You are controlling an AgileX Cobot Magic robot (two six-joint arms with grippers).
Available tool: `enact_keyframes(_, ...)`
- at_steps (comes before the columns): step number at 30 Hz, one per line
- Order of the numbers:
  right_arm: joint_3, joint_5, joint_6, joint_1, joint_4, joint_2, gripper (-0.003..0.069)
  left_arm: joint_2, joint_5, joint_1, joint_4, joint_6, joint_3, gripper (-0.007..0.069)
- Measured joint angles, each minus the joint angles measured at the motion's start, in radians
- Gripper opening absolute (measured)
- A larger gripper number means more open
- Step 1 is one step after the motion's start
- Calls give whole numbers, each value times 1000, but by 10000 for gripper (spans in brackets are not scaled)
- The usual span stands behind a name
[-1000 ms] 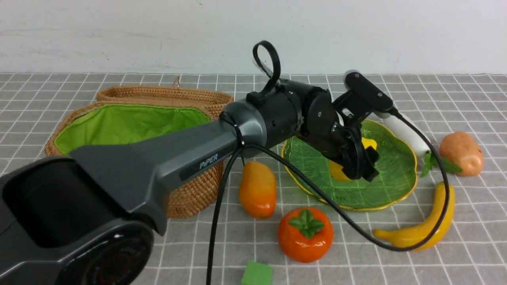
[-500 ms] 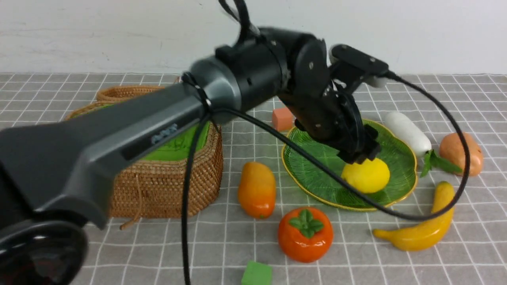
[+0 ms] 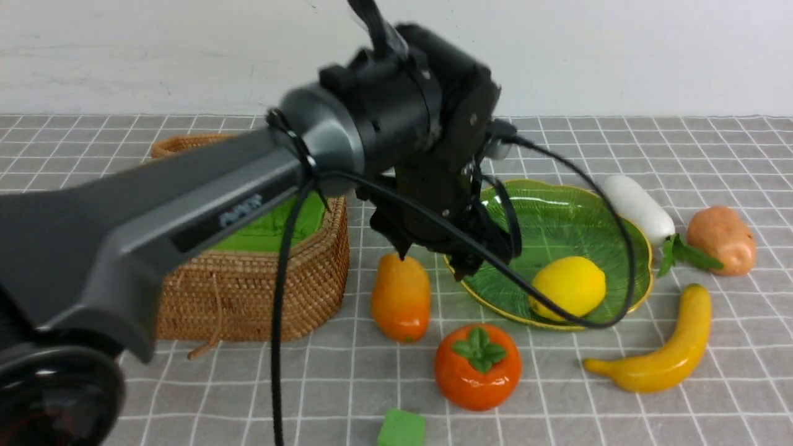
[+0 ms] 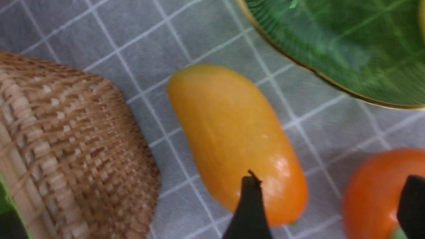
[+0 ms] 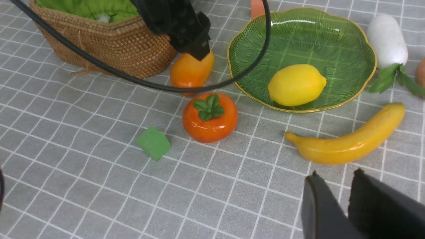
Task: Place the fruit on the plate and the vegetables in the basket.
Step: Grab the mango with your left arm and place it on the right plate
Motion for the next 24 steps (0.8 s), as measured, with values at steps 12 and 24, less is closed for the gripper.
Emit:
enact_keyframes(12, 0, 1, -29, 0, 0, 0, 157, 177, -76, 1, 143, -81, 7, 636)
enact_keyframes(24, 0, 8, -29, 0, 2, 0, 158, 216, -15, 0, 180, -105, -21, 545)
